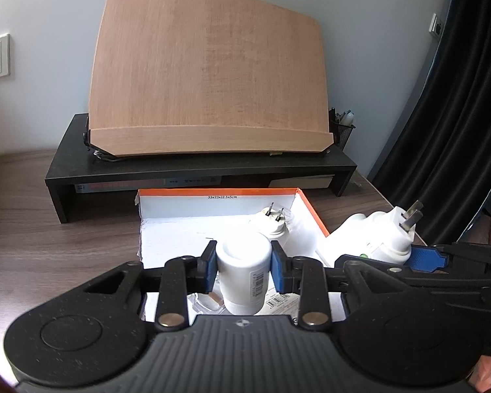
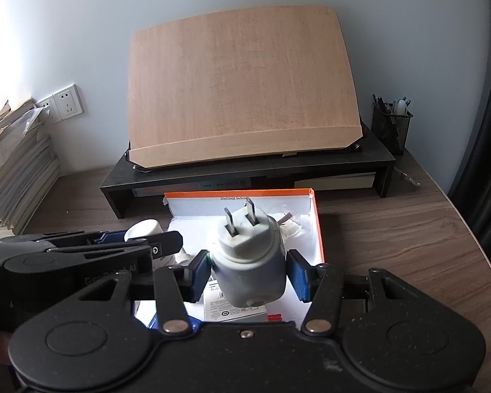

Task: Organize rigid objects
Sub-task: 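Lower the pill bottle with the left tool while the right tool lowers the adapter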

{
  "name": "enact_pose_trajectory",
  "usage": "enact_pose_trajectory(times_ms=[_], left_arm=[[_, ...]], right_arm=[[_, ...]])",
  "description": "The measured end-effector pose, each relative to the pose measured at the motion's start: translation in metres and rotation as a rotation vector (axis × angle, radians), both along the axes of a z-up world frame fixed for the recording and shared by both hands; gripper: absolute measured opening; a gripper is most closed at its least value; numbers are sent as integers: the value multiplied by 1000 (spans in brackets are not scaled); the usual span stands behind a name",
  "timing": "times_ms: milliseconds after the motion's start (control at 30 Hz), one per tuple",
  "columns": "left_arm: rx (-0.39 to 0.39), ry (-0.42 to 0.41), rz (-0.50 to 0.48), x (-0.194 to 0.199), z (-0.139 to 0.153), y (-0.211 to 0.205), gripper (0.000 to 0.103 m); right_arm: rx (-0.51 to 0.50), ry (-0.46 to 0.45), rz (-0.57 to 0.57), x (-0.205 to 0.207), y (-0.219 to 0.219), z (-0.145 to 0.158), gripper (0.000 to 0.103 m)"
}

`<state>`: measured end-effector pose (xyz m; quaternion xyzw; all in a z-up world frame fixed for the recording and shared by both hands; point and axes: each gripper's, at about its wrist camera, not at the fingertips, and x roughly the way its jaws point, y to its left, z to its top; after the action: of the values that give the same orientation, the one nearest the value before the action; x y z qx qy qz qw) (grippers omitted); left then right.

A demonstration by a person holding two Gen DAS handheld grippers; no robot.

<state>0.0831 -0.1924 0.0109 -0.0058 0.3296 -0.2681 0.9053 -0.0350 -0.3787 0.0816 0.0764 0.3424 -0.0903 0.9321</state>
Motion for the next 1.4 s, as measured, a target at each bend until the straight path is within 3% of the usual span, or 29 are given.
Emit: enact_pose_trajectory(times_ms=[1400], left_arm=[[21, 33, -35, 22, -15, -11, 33]], right_arm=[[6, 54, -45, 26, -11, -17, 62]])
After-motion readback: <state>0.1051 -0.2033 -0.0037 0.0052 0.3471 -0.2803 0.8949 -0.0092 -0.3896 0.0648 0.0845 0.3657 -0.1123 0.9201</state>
